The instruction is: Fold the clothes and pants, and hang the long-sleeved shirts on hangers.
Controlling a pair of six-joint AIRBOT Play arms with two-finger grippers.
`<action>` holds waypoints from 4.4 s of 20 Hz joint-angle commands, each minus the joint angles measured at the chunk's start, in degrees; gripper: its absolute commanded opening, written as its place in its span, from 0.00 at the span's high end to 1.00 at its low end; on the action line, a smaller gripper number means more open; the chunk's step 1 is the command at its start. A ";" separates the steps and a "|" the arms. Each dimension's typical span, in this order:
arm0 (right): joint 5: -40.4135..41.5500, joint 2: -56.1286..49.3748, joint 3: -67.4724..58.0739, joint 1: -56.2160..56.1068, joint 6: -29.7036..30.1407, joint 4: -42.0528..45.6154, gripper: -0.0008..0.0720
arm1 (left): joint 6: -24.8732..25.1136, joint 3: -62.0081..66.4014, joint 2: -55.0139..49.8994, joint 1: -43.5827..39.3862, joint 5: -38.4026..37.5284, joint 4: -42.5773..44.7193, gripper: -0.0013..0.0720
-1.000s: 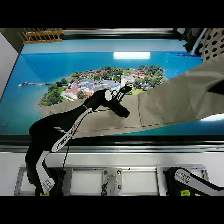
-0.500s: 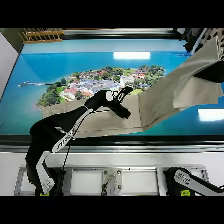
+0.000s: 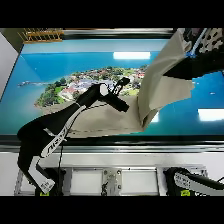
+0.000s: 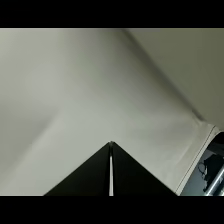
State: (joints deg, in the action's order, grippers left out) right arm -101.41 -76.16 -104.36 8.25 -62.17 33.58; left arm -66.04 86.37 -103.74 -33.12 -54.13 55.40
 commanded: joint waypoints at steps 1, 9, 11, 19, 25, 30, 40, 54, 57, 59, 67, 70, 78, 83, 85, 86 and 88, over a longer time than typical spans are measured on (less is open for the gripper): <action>1.46 -2.99 -3.17 -7.65 -0.04 -0.90 0.98 | 0.04 0.04 4.83 4.42 0.09 0.50 0.97; 11.80 -8.31 -4.20 -21.20 -0.22 -8.15 0.98 | 0.02 0.04 21.75 23.56 -0.02 0.57 0.97; 13.68 -9.84 -4.20 -24.28 -0.20 -9.51 0.98 | 0.02 0.04 25.66 28.70 -0.90 0.57 0.97; 27.74 -18.45 -4.20 -37.79 -0.20 -9.94 0.98 | 0.02 0.04 36.11 43.85 -4.83 0.57 0.97; 39.41 -27.78 -4.20 -47.17 0.02 -9.79 0.98 | 0.07 0.04 39.45 46.97 -4.83 0.59 0.97; 51.39 -34.58 -4.20 -52.41 2.38 -9.51 0.98 | 0.04 0.04 39.74 46.90 -5.79 0.52 0.97; 64.70 -43.85 -15.17 -60.02 9.33 -8.55 0.07 | 0.02 0.04 39.76 46.93 -6.43 0.44 0.97; 44.48 -24.37 15.06 -32.87 5.22 -4.11 0.49 | -0.70 -8.66 44.13 46.88 -11.87 4.98 0.97; 46.36 -16.46 32.92 -24.70 0.11 4.00 0.49 | -1.95 -20.26 49.96 44.72 -7.69 5.03 0.97; 46.49 -13.33 41.92 -19.85 -3.50 10.86 0.48 | -1.95 -27.43 52.76 41.57 -5.27 4.98 0.97; 49.31 -17.59 49.75 -17.77 -3.06 2.08 0.00 | -2.73 -36.59 51.54 28.79 1.79 4.59 0.97; 50.66 -19.87 49.37 -22.27 5.88 -10.27 0.05 | -3.69 -36.59 48.41 26.10 2.14 4.52 0.97; 53.37 -20.61 46.95 -30.40 9.05 -15.54 0.98 | -4.52 -36.59 40.92 19.21 5.16 4.48 0.97; 47.63 -11.93 46.95 -22.71 -4.44 6.19 0.98 | -6.64 -36.57 35.74 14.56 6.91 4.50 0.97; 41.90 -6.69 46.95 -18.29 -12.00 19.43 0.98 | -7.08 -36.41 33.20 11.93 9.92 4.35 0.97; 38.45 -3.80 46.95 -16.13 -15.45 25.44 0.98 | -7.30 -36.00 31.41 10.23 11.13 4.04 0.97; 31.91 1.31 46.82 -12.61 -19.96 34.01 0.98 | -7.30 -33.44 26.97 7.13 11.34 2.73 0.97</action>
State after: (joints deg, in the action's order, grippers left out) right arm -60.27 -81.41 -57.36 -9.21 -72.71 50.98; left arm -72.71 51.00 -72.03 -22.20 -44.93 59.35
